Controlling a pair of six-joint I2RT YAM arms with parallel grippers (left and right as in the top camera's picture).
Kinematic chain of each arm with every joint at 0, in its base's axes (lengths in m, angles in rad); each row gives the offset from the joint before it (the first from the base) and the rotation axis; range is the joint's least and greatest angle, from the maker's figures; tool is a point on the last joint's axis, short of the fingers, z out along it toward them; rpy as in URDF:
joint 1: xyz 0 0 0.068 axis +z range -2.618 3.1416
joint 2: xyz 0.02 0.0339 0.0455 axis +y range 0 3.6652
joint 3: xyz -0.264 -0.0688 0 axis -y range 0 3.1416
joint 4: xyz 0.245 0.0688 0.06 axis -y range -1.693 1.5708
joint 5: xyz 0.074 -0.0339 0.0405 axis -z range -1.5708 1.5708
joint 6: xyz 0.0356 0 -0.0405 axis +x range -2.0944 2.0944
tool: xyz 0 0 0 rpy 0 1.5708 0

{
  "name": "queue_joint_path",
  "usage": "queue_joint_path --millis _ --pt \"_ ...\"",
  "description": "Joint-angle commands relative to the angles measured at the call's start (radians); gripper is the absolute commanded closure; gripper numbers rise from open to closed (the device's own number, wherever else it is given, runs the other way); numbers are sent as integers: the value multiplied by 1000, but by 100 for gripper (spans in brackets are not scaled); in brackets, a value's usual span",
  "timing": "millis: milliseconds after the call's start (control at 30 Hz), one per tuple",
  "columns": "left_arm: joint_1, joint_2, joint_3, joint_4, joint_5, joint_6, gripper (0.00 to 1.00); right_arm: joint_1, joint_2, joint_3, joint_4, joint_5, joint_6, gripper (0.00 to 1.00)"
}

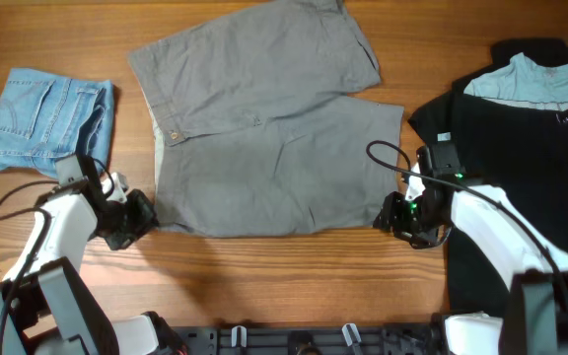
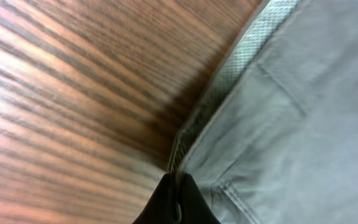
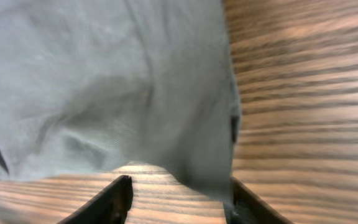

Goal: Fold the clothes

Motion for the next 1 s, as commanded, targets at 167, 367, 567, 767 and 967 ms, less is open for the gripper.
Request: queue_joint_path --millis 167,367,567,767,967 --pt "-4 -31 103 -89 -21 2 96 0 -58 21 -27 118 56 59" --pt "-4 -31 103 -87 -22 3 96 0 43 -12 92 105 80 50" --pt "-4 -32 103 -88 -32 6 96 -1 107 -3 115 74 72 96" --pt "-4 -113 302 -324 -85 5 96 -1 -105 309 -321 243 -38 96" --pt "-4 -273 666 -653 -187 2 96 -1 -265 830 -591 337 -39 96"
